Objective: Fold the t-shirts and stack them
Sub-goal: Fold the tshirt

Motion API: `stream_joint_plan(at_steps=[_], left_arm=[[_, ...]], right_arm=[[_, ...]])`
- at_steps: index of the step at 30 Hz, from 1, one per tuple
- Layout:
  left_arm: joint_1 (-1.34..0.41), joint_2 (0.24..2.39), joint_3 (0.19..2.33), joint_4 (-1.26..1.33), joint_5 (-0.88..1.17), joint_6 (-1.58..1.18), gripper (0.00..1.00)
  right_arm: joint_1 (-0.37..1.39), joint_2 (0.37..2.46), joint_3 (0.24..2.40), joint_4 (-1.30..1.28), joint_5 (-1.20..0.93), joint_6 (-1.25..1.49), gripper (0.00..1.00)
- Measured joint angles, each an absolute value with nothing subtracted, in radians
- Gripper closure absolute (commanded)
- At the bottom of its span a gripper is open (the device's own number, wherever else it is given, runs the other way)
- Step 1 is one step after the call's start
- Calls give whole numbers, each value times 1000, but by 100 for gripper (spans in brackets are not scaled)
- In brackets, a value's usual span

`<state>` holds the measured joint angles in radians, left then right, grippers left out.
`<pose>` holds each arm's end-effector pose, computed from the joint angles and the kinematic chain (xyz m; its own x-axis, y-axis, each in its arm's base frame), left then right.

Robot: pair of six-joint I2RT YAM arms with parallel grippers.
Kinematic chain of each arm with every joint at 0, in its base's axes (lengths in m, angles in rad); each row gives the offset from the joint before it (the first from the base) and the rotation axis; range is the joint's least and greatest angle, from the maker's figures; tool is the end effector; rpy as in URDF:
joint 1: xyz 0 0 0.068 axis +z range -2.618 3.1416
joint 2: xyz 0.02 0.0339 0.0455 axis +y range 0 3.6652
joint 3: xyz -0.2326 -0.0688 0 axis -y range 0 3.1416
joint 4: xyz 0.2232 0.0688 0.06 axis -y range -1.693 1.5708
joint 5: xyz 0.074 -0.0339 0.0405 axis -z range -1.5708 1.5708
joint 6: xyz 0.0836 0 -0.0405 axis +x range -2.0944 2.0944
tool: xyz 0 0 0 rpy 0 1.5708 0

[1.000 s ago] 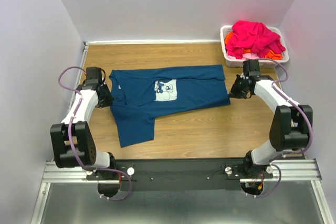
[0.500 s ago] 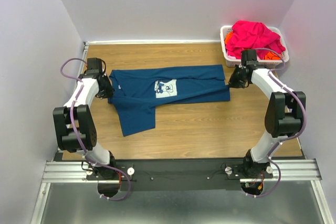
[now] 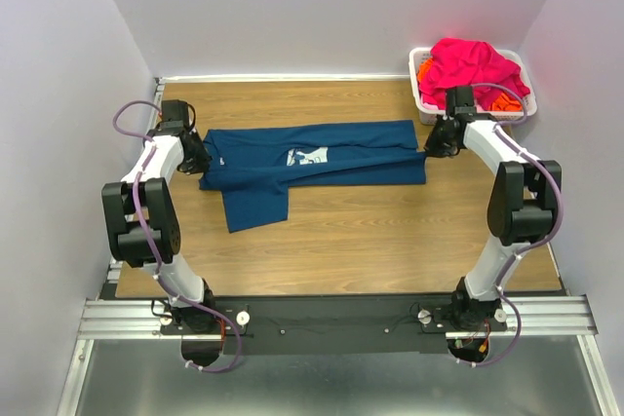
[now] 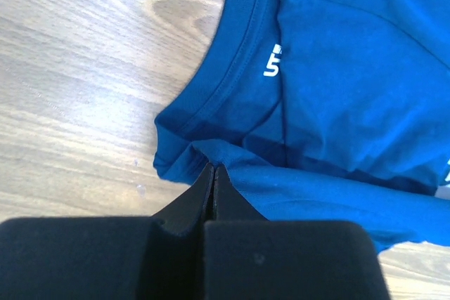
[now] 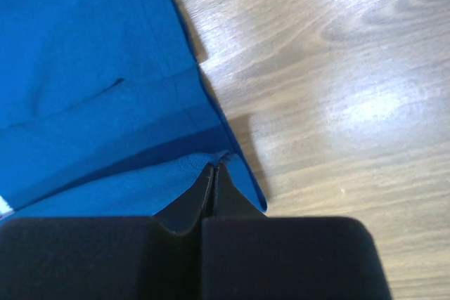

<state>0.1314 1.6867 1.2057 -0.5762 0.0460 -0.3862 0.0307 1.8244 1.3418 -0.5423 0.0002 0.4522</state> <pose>0.3474 0.0420 0.1573 -0.7590 -0.4799 -0.4400 -0.4257 0.8771 -0.2222 0.3856 0.0118 0.1535 -0.7818 0.4131 -0.4671 0.3457 0.9105 0.2267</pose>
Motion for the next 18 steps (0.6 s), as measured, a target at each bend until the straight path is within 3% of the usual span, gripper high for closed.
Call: stream_joint_plan(at_steps=[8,11,12,13,14,16,18], left_arm=[[132,1720,1198,-520,46,-398,99],[132,1720,1189,-494,46,-405,82],[132,1720,1183,-484,46,-408,72],[132,1720,1179,-476,46,-407,52],[133,1720,1175,-468,46,-410,43],[137,1716,1167,-454,45,-405,27],[138,1690,1145,-441,29,-418,23]], right_arm=[[31,1902,1364,-543,2,453,99],[31,1928,1374,-540,2,453,92],[31,1935,1375,-540,2,453,83],[31,1938,1376,-540,2,456,77],[31,1940,1377,-541,3,454,72],[30,1940,1382,-540,2,449,50],[28,1937,1385,-537,-6,446,39]])
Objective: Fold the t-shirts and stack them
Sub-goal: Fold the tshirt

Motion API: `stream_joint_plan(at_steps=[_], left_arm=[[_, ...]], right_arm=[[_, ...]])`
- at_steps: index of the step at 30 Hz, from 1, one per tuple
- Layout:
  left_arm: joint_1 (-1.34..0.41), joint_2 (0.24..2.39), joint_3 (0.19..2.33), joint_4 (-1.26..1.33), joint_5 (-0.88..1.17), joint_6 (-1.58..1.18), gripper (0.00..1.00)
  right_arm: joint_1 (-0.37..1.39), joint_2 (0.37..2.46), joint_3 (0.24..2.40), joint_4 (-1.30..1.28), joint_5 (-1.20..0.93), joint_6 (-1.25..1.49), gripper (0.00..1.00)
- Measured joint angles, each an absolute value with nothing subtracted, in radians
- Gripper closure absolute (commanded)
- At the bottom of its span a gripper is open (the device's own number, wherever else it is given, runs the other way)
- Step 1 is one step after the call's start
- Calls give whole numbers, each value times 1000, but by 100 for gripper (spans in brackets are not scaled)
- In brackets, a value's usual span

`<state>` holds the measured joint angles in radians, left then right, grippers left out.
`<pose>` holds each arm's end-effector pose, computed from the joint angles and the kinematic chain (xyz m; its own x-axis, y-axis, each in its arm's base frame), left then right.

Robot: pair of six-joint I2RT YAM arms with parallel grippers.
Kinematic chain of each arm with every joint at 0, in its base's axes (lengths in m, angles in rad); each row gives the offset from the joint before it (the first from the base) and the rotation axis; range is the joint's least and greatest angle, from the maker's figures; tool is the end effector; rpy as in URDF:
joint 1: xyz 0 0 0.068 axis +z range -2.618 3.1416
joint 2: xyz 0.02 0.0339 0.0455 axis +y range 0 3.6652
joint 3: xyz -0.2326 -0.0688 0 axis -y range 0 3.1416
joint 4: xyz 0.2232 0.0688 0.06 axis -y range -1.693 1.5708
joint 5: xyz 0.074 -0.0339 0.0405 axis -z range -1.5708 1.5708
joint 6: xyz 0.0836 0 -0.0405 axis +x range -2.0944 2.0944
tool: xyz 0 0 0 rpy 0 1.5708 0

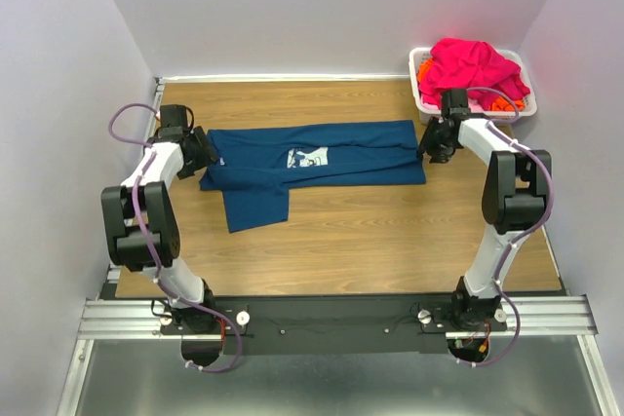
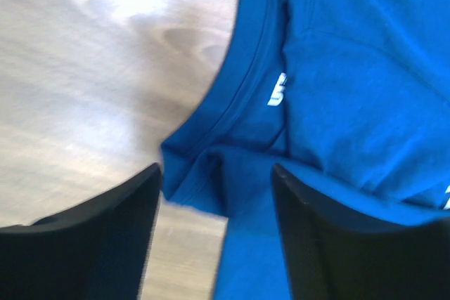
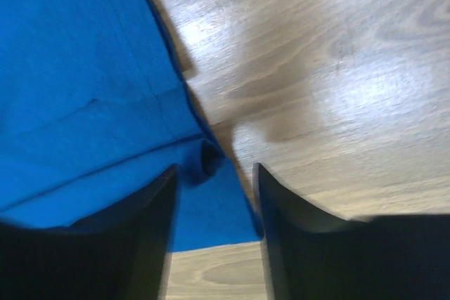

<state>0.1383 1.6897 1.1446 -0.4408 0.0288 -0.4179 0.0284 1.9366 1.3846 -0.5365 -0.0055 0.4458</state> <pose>0.3535 0.0468 0.1487 -0.7052 -0.5077 -0.4949 -0.4467 0.8602 -0.2460 0.3976 0.0118 0.1251 -0.8124 0.4083 -0.4164 0.3539 0.9127 0.2044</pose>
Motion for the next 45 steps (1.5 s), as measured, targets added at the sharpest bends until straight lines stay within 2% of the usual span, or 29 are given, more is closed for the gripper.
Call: stream_joint_plan(at_steps=[6,10,13,17,21,24,26,28,29,30,31,35,41,45], left_arm=[[123,1471,1065,-443,-47,-416,23],[52,1350,1008,-456,-96,-417,23],[-93,1304,947,-471,-122,-437,27],[-271,1310,858,-503,-116,-487,31],[-347,1364,799,-517,-113,-528,35],[-363,1419,790,-518,-108,-543,43],[-367,1445,790,-514,-108,-546,53],[-369,1468,790,-511,-107,-549,56],[-371,1483,792,-509,-109,-548,64],[-373,1491,800,-509,-108,-549,66],[-374,1496,805,-504,-108,-546,80],[-376,1505,809,-489,-107,-544,100],[-376,1505,823,-503,-104,-543,100],[-375,1507,926,-554,-123,-523,100]], right_arm=[[27,1846,1339,-534,-12,429,25],[27,1686,1271,-532,-13,418,25],[27,1551,1208,-523,-14,411,24],[27,1431,1132,-521,-26,405,24],[27,1391,1068,-520,-45,402,24],[27,1391,1039,-520,-58,400,24],[27,1391,1024,-520,-67,399,24],[27,1391,1016,-520,-73,399,24],[27,1391,1015,-520,-75,399,24],[27,1391,1014,-520,-78,399,24],[27,1391,1013,-520,-81,399,24],[27,1391,1013,-519,-88,399,24],[27,1391,1013,-519,-93,398,24],[27,1391,1013,-519,-102,391,24]])
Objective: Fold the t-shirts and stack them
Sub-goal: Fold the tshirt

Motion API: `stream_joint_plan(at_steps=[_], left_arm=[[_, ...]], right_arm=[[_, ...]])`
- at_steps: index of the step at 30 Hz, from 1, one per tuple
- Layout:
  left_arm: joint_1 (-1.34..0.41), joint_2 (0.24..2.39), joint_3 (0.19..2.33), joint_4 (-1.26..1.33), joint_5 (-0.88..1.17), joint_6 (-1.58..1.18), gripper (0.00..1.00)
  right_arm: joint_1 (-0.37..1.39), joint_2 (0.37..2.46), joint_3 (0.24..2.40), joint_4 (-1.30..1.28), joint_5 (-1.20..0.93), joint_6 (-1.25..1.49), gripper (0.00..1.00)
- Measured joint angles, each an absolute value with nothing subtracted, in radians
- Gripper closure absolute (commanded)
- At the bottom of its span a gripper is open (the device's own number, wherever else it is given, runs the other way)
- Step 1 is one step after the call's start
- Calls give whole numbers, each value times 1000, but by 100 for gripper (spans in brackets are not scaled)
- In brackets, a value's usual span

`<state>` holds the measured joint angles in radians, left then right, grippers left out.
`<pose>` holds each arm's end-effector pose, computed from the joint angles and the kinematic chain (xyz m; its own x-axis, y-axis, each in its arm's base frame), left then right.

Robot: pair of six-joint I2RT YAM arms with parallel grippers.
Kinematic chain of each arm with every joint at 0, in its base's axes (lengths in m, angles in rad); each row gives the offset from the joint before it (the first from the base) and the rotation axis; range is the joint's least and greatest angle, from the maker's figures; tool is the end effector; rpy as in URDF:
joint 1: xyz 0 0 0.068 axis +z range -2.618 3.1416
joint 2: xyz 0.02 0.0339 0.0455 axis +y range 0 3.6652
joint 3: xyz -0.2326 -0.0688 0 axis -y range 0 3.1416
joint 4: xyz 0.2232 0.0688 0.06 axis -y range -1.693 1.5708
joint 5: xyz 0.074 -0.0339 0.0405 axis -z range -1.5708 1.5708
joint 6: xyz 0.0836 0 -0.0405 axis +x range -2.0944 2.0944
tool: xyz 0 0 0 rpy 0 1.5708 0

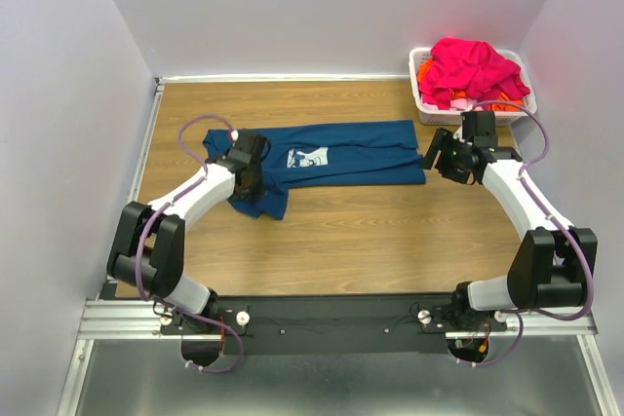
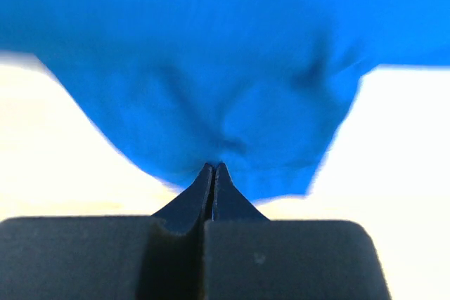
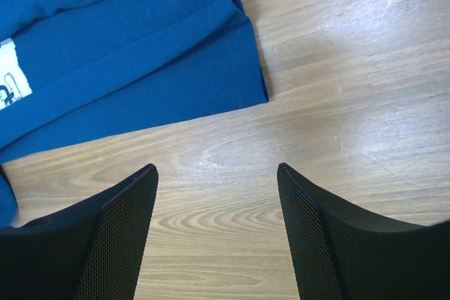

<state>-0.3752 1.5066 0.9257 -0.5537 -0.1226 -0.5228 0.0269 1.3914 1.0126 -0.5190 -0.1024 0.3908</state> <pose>0.2744 -0.0971 0.1310 -0.8883 -0.1828 -0.4214 -0.1476 0.9823 -0.1149 0.3057 0.0168 0.1927 -0.7572 0.3587 -0.5459 0.2141 0.9259 0.3114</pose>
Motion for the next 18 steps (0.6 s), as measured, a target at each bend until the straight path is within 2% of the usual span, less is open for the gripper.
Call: stream_joint_plan(at_steps=[5,10,16,18], left_arm=[[-353,1593,1191,-570,-177,-469,100],[-309,1796,1489,-564,-242,-405,100],[-268,1969,1693,-556,-287,-360,100],[-261,2004,1721,-545,-295,-352,94]], right_arm=[[27,1394,1013,-519,-128,390,24],[27,1396,1013,-518,-166,382,24],[27,1396,1006,-518,-199,376,24],[27,1396,1001,-518,-215,374,24]])
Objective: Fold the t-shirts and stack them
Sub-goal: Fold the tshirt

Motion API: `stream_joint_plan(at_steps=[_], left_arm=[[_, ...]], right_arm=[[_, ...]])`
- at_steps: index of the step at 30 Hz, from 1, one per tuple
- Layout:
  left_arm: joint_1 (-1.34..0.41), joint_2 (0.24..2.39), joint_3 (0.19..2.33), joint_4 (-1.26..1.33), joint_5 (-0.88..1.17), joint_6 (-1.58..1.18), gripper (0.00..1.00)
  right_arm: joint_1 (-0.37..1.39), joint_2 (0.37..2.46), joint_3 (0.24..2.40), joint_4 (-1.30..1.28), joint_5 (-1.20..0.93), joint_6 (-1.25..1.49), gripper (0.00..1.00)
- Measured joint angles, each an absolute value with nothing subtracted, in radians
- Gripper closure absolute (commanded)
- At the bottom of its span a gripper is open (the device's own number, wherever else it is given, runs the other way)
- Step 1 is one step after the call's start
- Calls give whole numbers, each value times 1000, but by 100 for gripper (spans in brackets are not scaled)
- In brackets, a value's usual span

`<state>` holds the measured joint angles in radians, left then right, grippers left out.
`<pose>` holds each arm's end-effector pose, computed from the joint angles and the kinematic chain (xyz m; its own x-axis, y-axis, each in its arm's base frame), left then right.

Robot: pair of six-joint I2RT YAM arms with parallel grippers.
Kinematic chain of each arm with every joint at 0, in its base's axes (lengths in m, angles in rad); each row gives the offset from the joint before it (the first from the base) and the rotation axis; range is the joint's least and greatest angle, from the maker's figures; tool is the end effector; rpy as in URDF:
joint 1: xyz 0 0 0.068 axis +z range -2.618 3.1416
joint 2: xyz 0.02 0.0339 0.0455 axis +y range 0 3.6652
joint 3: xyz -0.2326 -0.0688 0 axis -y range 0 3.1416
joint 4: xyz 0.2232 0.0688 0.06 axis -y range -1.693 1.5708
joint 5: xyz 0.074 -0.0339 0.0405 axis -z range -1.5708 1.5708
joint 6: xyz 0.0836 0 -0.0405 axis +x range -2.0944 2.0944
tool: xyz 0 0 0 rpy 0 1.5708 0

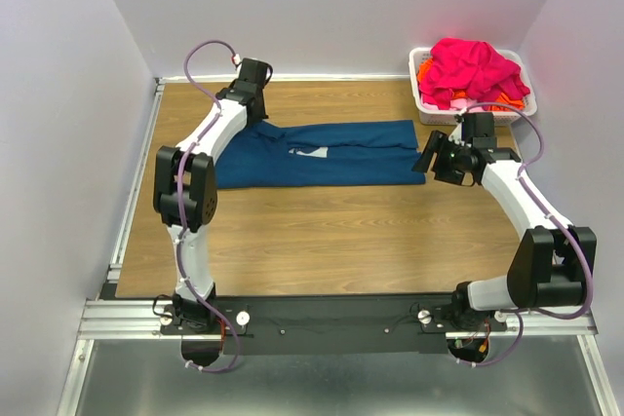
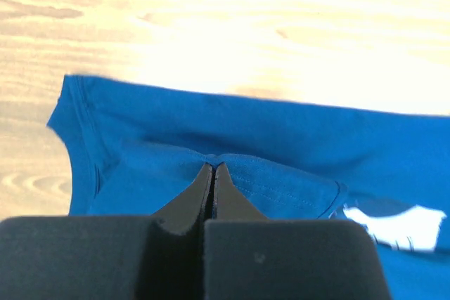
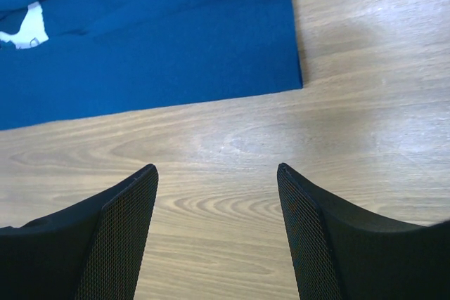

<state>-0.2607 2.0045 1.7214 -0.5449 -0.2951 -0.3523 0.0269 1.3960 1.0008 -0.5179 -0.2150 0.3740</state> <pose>0.4439 -0.0933 0.2064 -0.6875 -0.1583 -0.7087 -0.1925 0.9808 -0.0323 0.3032 0.0260 0.1888 -0.7937 0.3357 -0.5074 0.1432 0.9136 0.3805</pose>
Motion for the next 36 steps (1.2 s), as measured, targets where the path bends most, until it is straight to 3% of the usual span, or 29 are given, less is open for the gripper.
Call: stream_joint_plan(at_steps=[1,4,8,10,15,18,19,21,24,25,36], left_arm=[[-258,2026,1734,-540,-299,-347,89],[-258,2065,1748,-525,-301,-335,58],[-258,2080,1750,-522,-304,-332,38],[-257,2067,1742,-509,-308,-337,34],[-216,1877,1546,-470,-309,-364,35],[-157,1707,1391,-414,-294,-392,49],[-136,1649,1344,-410,-290,-400,68],[-95,1570,1271,-366,-275,-423,79],[-64,1528,1150,-306,-227,-430,81],[-46,1544,1108,-284,-180,-435,87],[151,1765,1021,-218,37,-443,88]], right_arm=[[27,1396,1000,-518,-220,373,25],[27,1396,997,-518,-232,373,25],[27,1403,997,-515,-234,377,25],[27,1415,997,-510,-234,385,26],[27,1476,997,-449,-262,435,30],[27,1523,997,-390,-291,476,42],[27,1538,997,-372,-300,485,44],[27,1567,999,-342,-318,504,49],[27,1623,1009,-286,-344,536,61],[27,1639,1013,-270,-352,543,66],[27,1781,1001,-91,-326,616,68]])
